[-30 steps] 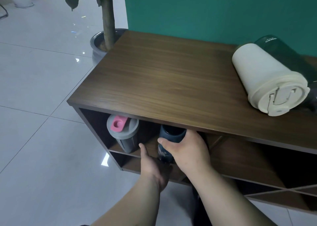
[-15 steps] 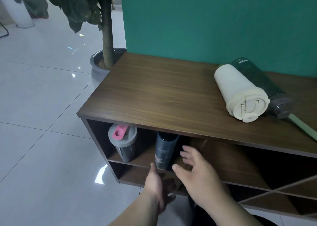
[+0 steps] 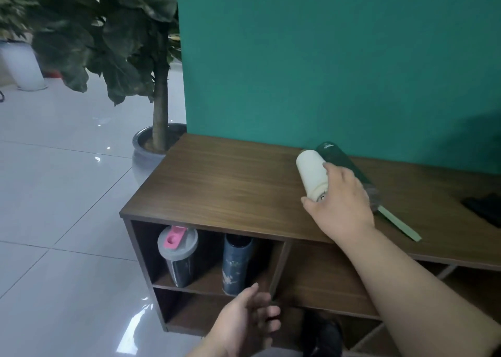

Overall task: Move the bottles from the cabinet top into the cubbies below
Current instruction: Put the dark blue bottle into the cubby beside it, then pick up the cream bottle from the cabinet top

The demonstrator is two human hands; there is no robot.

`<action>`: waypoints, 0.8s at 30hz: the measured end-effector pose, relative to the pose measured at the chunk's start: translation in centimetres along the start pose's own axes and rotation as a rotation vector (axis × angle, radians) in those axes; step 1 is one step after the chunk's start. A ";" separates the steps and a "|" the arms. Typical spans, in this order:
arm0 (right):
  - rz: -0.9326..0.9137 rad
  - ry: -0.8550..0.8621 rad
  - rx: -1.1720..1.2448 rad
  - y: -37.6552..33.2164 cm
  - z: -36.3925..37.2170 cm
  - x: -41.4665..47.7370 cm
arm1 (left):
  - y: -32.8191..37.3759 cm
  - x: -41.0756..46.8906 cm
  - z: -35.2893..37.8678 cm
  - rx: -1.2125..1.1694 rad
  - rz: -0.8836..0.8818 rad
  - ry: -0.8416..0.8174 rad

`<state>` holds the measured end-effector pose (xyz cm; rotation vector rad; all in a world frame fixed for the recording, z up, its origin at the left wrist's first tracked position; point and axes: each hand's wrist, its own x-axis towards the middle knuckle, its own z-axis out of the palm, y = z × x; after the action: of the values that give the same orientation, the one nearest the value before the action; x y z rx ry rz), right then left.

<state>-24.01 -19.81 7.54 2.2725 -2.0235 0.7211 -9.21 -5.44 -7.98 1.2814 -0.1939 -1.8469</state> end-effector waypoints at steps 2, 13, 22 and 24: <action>0.009 -0.027 -0.083 -0.1 0.8 1.3 | -0.4 0.3 0.0 0.008 -0.009 0.036; 0.011 -0.005 0.301 1.2 -5.5 -8.1 | 0.1 0.6 3.3 -0.010 0.050 -0.027; 0.025 -0.042 0.512 5.9 -8.4 -14.2 | -1.2 1.9 8.7 -0.411 0.283 -0.022; 0.062 -0.084 0.486 6.5 -7.6 -14.5 | -1.4 1.9 9.3 -0.367 0.233 -0.051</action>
<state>-33.40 -4.98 7.45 2.5211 -2.1525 1.2644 -17.88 -8.90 -5.80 0.9179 -0.0266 -1.6254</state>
